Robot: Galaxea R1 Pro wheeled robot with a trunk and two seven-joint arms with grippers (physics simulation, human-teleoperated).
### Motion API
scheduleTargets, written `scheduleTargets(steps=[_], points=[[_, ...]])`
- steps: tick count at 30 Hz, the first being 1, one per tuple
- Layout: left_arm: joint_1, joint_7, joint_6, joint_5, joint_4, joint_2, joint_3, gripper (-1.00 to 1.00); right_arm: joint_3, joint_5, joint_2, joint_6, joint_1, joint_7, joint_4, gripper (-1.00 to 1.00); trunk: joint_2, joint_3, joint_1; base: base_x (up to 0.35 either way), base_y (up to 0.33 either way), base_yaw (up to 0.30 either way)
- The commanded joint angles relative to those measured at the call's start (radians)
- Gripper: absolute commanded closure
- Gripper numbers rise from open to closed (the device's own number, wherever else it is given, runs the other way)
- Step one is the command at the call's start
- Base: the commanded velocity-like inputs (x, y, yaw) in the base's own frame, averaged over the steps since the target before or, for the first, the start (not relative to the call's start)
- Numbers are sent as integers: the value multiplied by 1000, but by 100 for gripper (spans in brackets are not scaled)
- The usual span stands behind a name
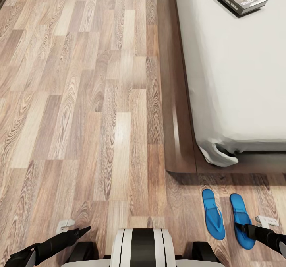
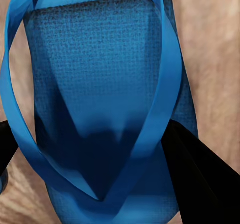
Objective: In the bedroom, move the book from the bed onto either nightstand, and place the two sandals side by side next to the bed.
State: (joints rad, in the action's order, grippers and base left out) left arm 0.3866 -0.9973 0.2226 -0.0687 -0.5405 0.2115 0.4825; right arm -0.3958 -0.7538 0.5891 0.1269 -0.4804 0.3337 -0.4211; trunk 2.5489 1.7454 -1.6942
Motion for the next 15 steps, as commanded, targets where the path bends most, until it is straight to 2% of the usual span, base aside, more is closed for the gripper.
scheduleTargets(steps=[1,3,15], points=[[2,-7,9,-8,-1,-1,7,-100,-8,2,0,5,-10,1,4,100,0,0,0,0,0,0],[2,-7,9,-9,-1,-1,7,-100,-8,2,0,5,-10,1,4,100,0,-7,1,0,0,0],[2,-9,9,-8,-1,-1,7,-100,-8,2,0,5,-10,1,4,100,0,-7,1,0,0,0]])
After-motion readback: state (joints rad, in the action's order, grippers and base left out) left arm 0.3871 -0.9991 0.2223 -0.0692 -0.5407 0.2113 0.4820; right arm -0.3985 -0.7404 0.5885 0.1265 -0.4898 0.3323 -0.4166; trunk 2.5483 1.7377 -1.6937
